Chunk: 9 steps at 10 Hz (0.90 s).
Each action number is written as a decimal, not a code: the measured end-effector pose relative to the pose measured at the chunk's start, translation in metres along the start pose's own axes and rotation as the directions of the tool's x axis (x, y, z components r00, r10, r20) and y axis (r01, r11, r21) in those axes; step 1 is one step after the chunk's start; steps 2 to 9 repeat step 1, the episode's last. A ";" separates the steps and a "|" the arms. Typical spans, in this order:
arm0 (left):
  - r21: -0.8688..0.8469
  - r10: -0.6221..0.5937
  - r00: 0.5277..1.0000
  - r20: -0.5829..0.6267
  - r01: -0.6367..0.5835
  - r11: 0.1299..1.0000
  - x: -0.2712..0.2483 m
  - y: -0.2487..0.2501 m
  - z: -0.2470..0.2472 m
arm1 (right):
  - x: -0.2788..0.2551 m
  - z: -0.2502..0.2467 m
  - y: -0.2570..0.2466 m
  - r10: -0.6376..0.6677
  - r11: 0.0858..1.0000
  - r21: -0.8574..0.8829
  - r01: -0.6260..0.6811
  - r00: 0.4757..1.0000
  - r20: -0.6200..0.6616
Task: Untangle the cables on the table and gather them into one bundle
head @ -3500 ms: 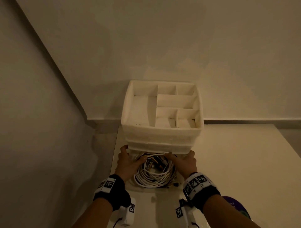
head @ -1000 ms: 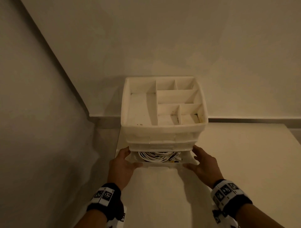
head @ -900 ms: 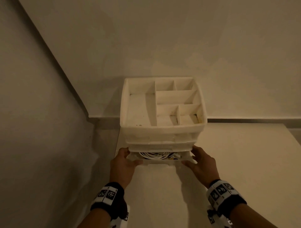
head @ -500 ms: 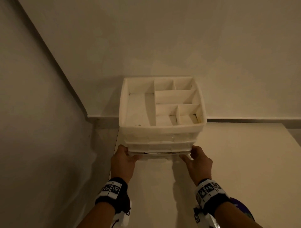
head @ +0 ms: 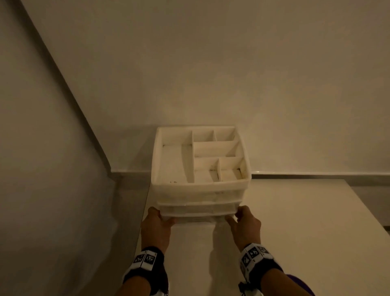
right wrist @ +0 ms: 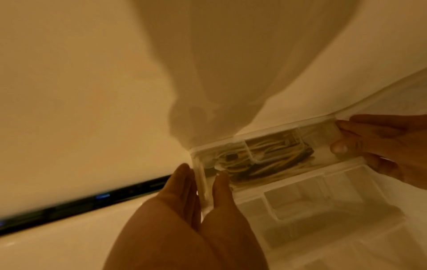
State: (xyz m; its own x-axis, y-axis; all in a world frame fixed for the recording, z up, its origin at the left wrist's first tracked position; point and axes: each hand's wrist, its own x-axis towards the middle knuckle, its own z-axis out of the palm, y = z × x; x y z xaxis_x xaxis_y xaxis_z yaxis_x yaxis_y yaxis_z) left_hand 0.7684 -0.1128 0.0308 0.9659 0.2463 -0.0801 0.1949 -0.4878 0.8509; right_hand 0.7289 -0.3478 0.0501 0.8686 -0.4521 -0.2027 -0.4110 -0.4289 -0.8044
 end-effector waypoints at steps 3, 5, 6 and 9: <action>0.008 -0.031 0.999 0.041 0.031 0.999 -0.026 -0.002 -0.011 | -0.022 -0.009 0.000 -0.001 0.994 -0.106 0.018 0.988 0.153; 0.008 -0.031 0.999 0.041 0.031 0.999 -0.026 -0.002 -0.011 | -0.022 -0.009 0.000 -0.001 0.994 -0.106 0.018 0.988 0.153; 0.008 -0.031 0.999 0.041 0.031 0.999 -0.026 -0.002 -0.011 | -0.022 -0.009 0.000 -0.001 0.994 -0.106 0.018 0.988 0.153; 0.008 -0.031 0.999 0.041 0.031 0.999 -0.026 -0.002 -0.011 | -0.022 -0.009 0.000 -0.001 0.994 -0.106 0.018 0.988 0.153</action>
